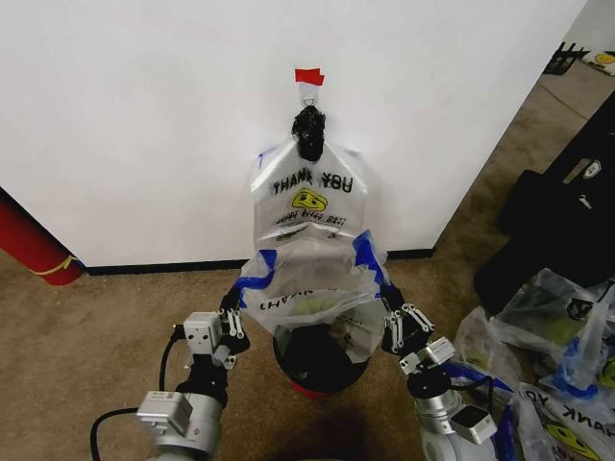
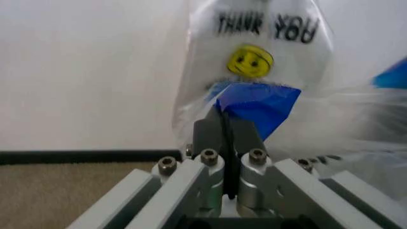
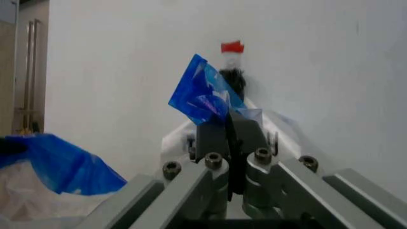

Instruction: Pick up the garbage bag from the wall and place it over the trash bin.

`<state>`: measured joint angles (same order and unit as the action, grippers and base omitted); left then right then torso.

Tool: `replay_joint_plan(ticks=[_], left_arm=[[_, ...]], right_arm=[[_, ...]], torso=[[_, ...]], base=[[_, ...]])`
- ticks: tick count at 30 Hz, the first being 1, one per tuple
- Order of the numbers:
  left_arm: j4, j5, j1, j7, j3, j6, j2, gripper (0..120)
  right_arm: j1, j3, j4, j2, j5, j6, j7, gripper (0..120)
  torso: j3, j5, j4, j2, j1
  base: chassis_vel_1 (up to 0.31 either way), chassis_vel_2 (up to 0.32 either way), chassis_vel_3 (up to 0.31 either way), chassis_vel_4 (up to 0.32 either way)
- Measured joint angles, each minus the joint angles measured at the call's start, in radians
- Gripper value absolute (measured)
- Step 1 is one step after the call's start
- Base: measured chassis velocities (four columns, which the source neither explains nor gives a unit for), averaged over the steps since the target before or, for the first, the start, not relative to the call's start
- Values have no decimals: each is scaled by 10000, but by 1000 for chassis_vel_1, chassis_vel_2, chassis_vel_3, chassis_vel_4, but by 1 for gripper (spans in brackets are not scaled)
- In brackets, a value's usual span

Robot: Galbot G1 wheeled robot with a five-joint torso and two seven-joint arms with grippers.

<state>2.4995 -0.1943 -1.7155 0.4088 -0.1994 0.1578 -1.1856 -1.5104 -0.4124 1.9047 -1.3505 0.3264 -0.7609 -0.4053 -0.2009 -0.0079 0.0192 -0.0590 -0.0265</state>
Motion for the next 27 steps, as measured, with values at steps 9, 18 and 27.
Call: replay_joint_plan(ticks=[9,18,27], left_arm=[[-428,-121,-184,-86,950,-61,119,0],[-671,-799,-140,-602,1428,-435,176,0],[-480,-1920,-105,-1344,1726,-1311,138,0]], right_arm=[[131,-213,-1187,439,411,-273,-226,0],[76,-669,-2161,807,3135,-318,-3627,0],[-64,-1868,-2403,899,5689,364,-7008,0]], torso=[[0,1,0,0,0],[0,-1,1,-1,-1],[0,0,1,-2,-1]], base=[[0,0,0,0],[0,0,0,0],[0,0,0,0]])
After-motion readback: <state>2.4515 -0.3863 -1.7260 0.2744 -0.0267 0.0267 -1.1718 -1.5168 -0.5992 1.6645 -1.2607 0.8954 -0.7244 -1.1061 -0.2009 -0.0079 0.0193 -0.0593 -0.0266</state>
